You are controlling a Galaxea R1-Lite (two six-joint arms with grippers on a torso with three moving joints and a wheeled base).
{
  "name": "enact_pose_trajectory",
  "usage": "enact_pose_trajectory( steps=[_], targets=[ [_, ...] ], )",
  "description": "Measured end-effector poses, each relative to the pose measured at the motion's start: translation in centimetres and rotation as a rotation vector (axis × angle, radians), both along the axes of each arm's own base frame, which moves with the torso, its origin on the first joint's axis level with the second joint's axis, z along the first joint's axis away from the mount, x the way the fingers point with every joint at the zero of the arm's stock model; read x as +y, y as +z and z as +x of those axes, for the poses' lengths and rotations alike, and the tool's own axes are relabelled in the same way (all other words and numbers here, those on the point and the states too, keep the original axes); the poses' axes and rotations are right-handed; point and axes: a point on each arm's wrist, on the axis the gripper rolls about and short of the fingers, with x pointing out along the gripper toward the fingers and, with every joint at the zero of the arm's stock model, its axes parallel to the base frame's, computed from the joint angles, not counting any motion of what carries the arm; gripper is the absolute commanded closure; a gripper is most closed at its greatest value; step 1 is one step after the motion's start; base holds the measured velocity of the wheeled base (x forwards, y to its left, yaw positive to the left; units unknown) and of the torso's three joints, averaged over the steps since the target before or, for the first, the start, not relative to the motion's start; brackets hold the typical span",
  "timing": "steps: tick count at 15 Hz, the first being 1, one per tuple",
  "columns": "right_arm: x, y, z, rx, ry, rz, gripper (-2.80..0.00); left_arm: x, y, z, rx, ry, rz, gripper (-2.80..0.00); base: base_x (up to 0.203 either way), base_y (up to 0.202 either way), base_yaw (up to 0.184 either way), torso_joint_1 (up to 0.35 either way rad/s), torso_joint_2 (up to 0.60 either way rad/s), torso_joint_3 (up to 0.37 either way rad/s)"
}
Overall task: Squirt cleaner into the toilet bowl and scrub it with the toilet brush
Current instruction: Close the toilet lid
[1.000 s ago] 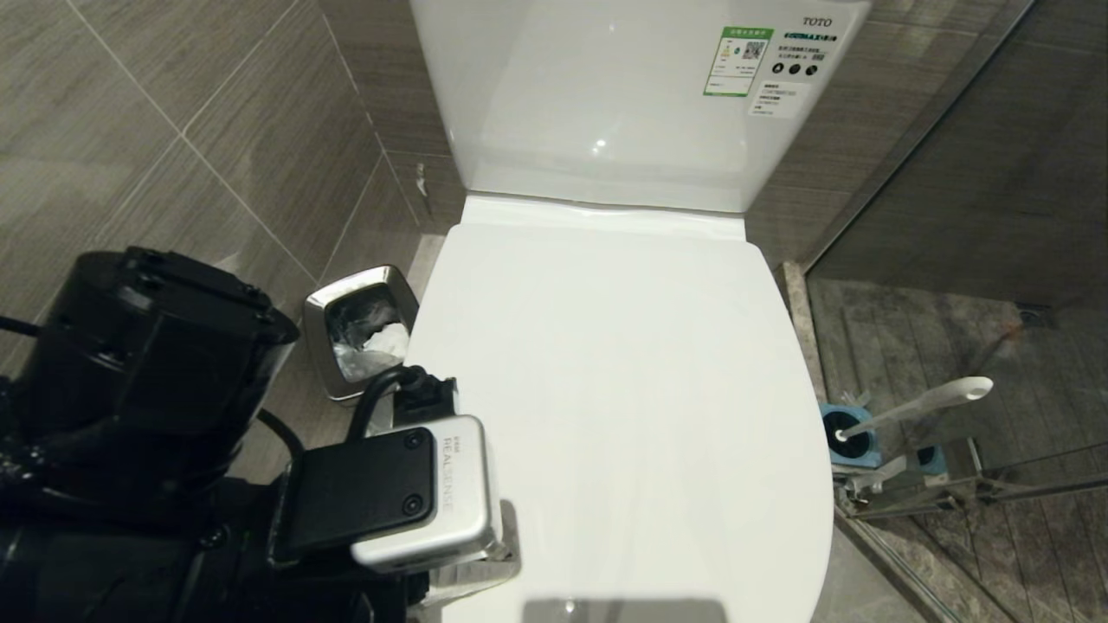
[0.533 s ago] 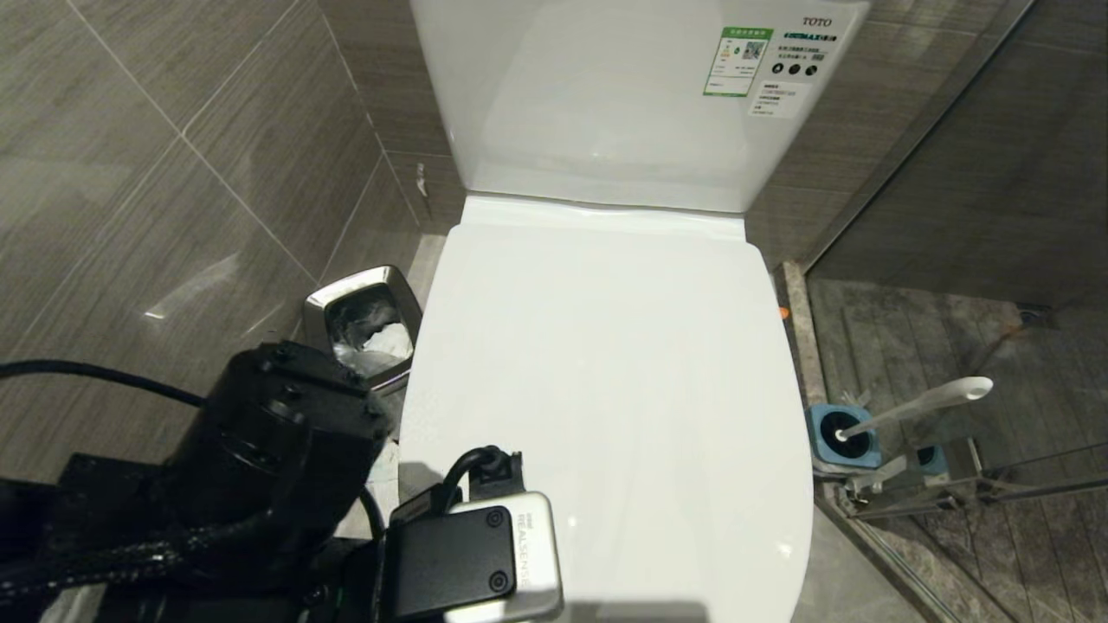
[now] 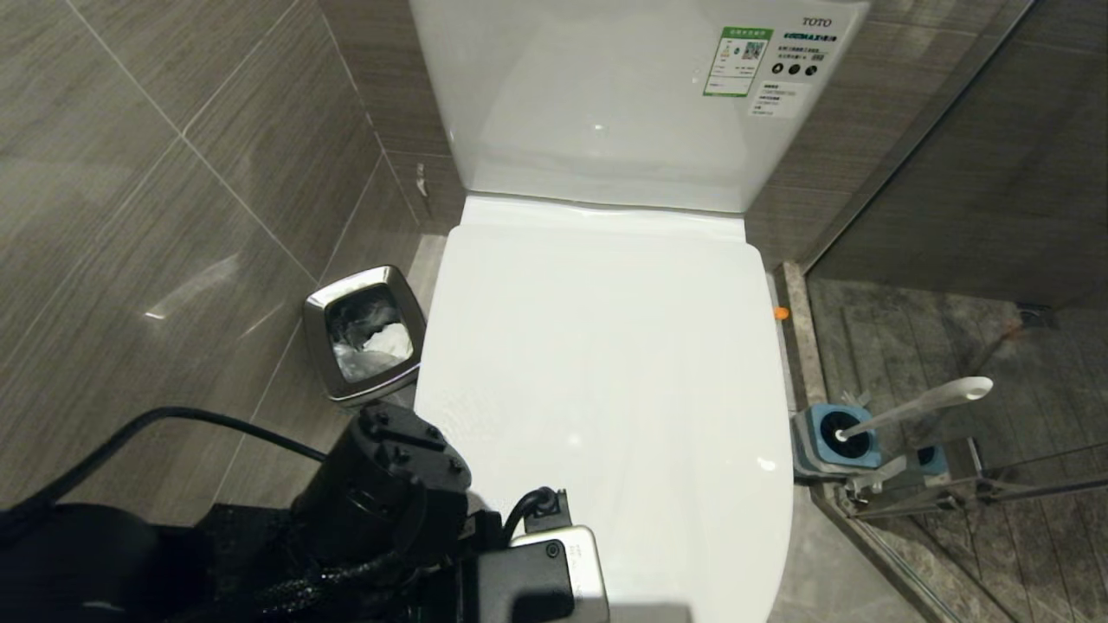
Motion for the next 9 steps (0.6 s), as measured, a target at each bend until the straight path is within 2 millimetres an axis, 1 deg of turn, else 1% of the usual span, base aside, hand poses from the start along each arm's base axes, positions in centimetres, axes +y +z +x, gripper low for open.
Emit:
enact_pose_trajectory(
  steps=[5,9],
  targets=[
    [0.0,0.0,0.0,0.0,0.0,0.0,0.0,-1.1,-2.3,0.8,0.034,0.011,0.082,0.0,0.0,0.0,0.0,0.0,0.0,0.0],
    [0.0,0.0,0.0,0.0,-0.001,0.0,0.0,-1.9,-3.7,1.3,0.055,0.018,0.129,0.0,0.0,0.0,0.0,0.0,0.0,0.0]
  ],
)
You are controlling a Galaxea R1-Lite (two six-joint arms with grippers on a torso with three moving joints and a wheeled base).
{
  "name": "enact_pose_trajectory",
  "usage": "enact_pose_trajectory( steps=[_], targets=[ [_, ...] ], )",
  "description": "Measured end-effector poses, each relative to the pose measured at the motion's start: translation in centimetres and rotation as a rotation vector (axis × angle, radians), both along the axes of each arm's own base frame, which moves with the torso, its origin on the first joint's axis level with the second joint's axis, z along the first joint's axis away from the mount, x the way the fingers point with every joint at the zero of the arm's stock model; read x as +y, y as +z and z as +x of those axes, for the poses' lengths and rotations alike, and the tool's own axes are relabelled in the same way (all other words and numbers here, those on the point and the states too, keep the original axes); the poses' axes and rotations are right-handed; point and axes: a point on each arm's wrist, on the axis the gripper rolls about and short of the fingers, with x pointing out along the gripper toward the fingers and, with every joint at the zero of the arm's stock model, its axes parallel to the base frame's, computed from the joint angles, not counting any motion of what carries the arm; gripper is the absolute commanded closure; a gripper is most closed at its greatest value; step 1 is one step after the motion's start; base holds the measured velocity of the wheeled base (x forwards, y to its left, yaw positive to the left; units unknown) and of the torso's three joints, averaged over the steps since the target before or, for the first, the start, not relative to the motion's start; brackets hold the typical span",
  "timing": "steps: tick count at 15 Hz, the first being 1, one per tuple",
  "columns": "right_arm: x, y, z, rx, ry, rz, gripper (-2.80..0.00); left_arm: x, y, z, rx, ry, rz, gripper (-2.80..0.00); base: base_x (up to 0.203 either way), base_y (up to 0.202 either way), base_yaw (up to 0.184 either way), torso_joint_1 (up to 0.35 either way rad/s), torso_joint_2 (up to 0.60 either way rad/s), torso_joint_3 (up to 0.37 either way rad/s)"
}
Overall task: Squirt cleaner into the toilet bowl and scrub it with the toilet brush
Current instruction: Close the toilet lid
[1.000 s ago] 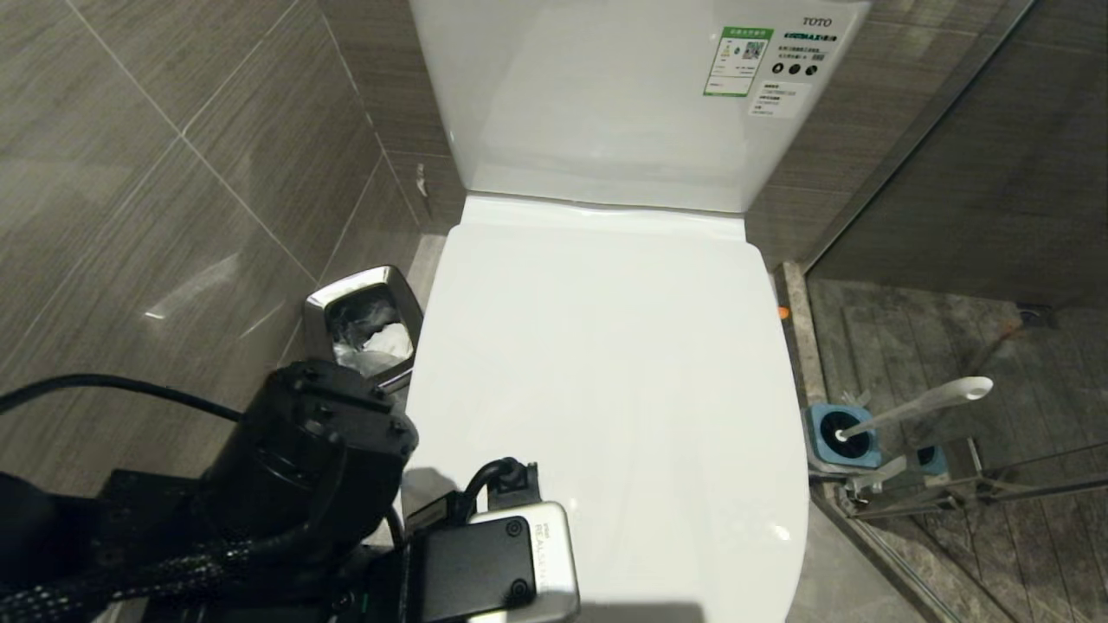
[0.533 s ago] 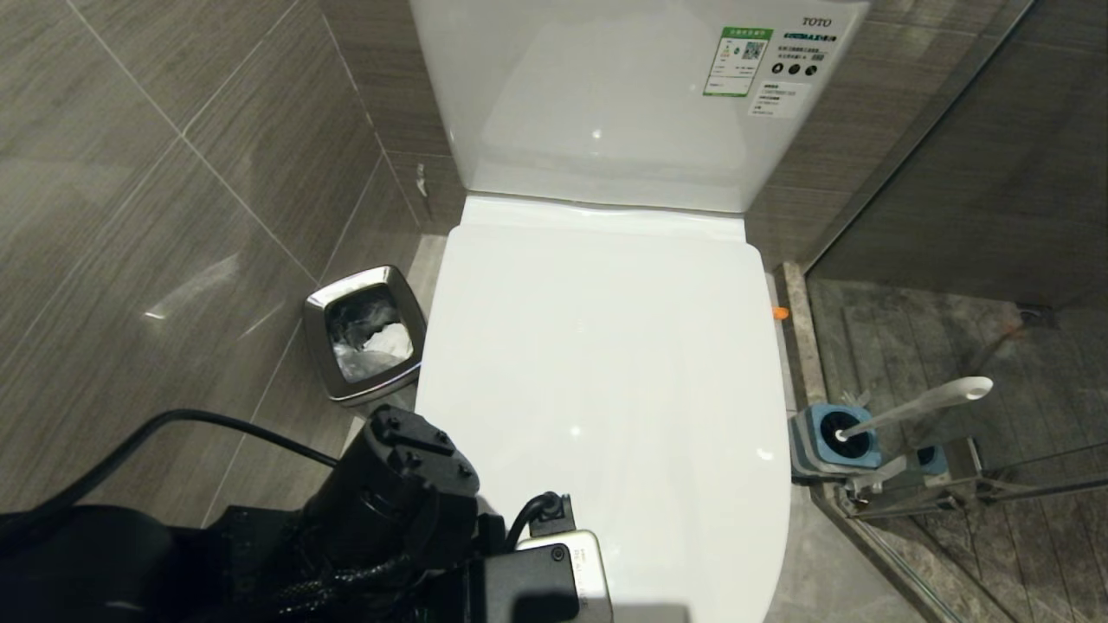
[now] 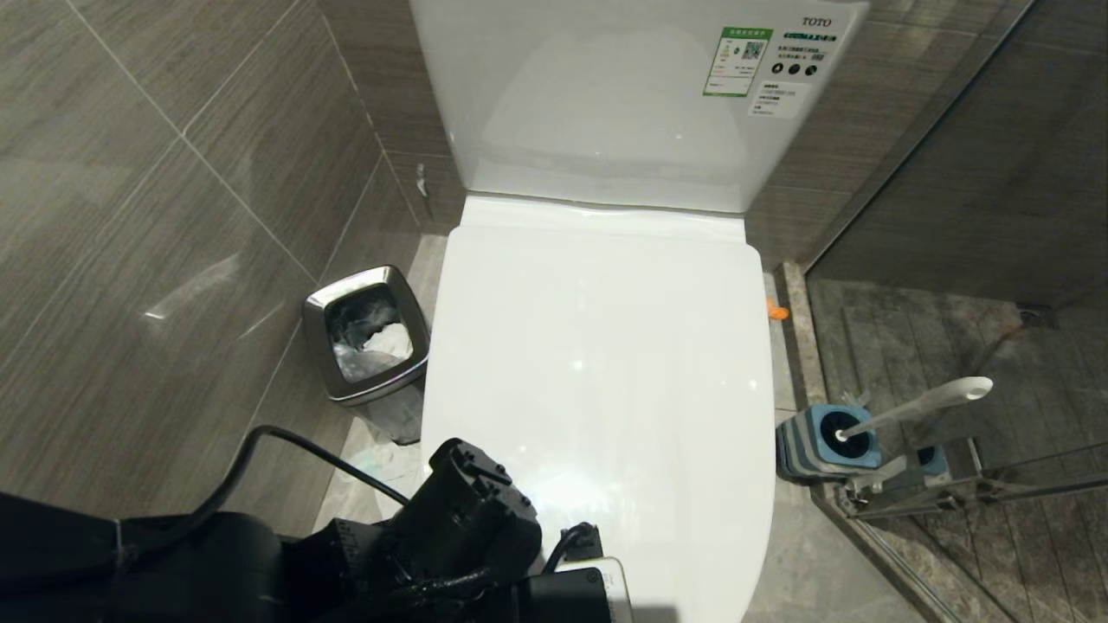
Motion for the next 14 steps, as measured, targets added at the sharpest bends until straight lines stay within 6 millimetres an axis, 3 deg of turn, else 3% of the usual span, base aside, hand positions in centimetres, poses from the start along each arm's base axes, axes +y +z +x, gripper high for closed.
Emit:
enact_pose_trajectory(
  steps=[9,14],
  targets=[
    [0.0,0.0,0.0,0.0,-0.001,0.0,0.0,-0.6,-1.2,0.2,0.025,-0.004,0.032,0.0,0.0,0.0,0.0,0.0,0.0,0.0],
    [0.0,0.0,0.0,0.0,0.001,0.0,0.0,0.8,2.5,-0.5,-0.029,0.032,-0.091,0.0,0.0,0.0,0.0,0.0,0.0,0.0]
  ],
)
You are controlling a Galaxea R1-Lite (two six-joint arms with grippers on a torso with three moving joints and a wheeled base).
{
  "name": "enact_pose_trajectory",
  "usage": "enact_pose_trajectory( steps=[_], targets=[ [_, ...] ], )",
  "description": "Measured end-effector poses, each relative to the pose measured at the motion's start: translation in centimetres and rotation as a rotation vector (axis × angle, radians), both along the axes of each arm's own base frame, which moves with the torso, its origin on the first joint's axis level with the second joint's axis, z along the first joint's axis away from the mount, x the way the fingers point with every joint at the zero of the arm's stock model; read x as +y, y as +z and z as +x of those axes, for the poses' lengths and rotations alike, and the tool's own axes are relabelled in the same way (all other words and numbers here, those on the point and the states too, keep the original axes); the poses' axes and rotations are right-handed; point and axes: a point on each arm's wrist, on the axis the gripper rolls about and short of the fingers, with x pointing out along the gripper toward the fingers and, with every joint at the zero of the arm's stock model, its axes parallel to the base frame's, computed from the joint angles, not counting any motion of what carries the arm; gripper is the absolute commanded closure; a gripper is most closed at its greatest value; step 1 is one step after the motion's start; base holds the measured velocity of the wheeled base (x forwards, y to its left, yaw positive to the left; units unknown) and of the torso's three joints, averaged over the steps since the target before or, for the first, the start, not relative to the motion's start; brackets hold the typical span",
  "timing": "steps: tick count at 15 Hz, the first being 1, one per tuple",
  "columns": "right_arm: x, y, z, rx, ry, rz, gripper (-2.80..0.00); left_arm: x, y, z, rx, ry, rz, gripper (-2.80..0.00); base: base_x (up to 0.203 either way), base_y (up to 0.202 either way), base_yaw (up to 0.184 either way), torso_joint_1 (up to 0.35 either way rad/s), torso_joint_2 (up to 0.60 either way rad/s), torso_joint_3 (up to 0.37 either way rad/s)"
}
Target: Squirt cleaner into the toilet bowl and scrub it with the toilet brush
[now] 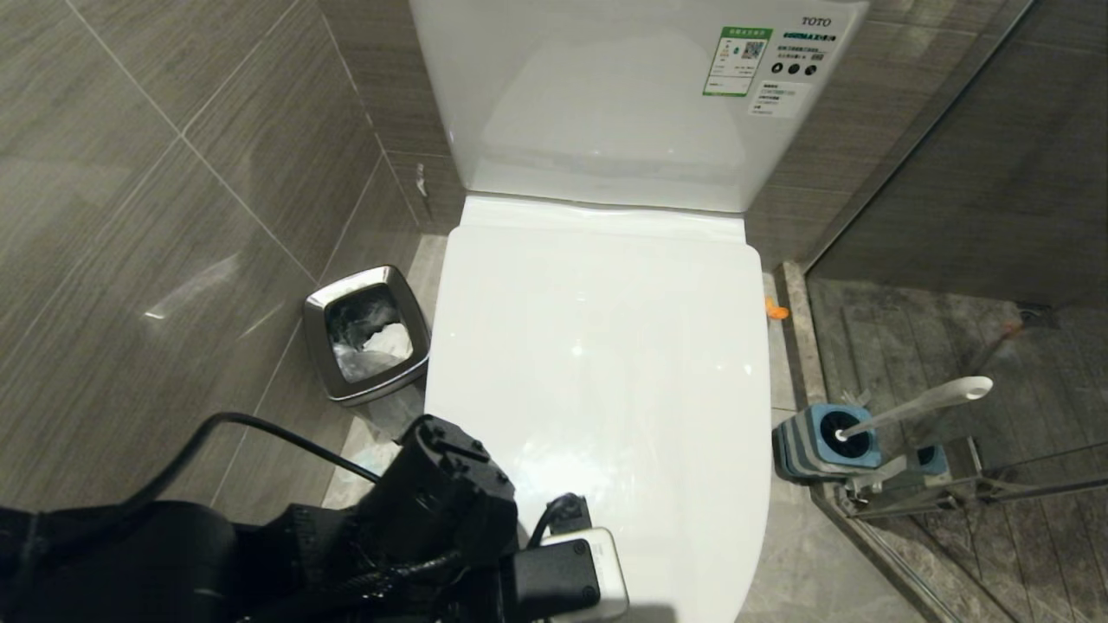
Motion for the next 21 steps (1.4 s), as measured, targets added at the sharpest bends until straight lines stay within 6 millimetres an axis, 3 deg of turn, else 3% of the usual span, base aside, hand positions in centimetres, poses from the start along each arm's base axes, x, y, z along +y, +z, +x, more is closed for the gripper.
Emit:
enact_pose_trajectory(
  steps=[4,11,16,21],
  targets=[
    [0.0,0.0,0.0,0.0,0.0,0.0,0.0,2.4,4.9,0.4,-0.108,0.093,-0.139,0.0,0.0,0.0,0.0,0.0,0.0,0.0],
    [0.0,0.0,0.0,0.0,0.0,0.0,0.0,3.1,12.0,1.4,-0.307,0.221,-0.314,0.0,0.0,0.0,0.0,0.0,0.0,0.0],
    [0.0,0.0,0.0,0.0,0.0,0.0,0.0,4.6,17.1,4.8,-0.442,0.418,-0.43,0.0,0.0,0.0,0.0,0.0,0.0,0.0],
    [0.0,0.0,0.0,0.0,-0.001,0.0,0.0,9.3,19.5,8.8,-0.546,0.649,-0.453,0.0,0.0,0.0,0.0,0.0,0.0,0.0]
  ],
)
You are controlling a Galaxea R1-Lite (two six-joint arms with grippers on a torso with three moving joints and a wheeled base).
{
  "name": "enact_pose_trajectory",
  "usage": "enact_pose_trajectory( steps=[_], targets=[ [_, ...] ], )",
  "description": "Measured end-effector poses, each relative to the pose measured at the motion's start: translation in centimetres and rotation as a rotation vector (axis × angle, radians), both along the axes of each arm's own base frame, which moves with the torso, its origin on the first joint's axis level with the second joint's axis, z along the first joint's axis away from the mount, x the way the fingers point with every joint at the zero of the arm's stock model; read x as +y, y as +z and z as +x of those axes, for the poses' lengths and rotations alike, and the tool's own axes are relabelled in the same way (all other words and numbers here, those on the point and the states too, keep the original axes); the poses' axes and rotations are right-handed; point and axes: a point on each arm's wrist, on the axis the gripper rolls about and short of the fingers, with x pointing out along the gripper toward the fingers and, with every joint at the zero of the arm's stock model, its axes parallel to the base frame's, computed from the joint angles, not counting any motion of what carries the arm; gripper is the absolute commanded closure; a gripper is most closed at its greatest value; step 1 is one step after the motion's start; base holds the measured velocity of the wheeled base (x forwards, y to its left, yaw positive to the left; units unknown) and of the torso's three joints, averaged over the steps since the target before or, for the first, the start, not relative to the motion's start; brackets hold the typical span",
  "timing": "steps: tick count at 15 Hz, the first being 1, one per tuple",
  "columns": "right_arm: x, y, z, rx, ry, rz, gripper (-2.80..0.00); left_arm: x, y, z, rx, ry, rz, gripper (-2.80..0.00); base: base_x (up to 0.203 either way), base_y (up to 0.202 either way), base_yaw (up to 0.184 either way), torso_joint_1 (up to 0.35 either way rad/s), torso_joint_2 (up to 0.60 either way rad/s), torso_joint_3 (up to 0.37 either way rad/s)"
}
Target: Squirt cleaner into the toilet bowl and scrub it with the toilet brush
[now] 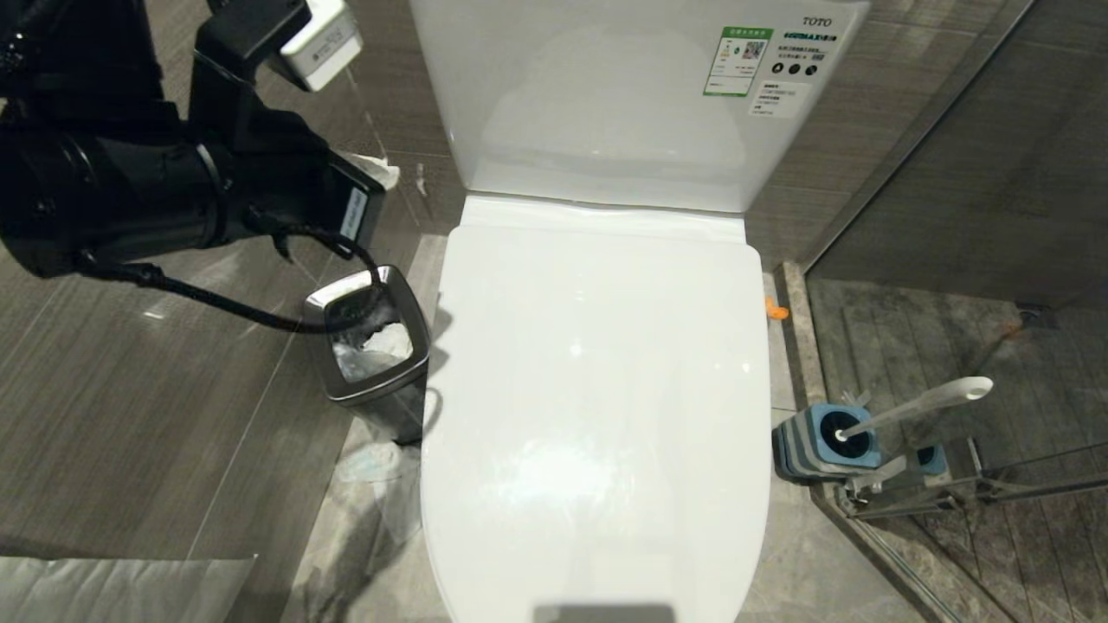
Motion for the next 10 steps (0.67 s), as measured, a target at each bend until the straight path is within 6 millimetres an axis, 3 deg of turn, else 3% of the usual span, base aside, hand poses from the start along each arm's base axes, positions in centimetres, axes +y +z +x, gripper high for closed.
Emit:
enact_pose_trajectory(
  steps=[5,10],
  targets=[
    [0.0,0.0,0.0,0.0,0.0,0.0,0.0,4.8,3.0,1.8,-0.092,0.19,-0.041,0.0,0.0,0.0,0.0,0.0,0.0,0.0],
    [0.0,0.0,0.0,0.0,0.001,0.0,0.0,7.5,7.7,0.4,-0.195,0.278,-0.133,0.0,0.0,0.0,0.0,0.0,0.0,0.0]
  ],
)
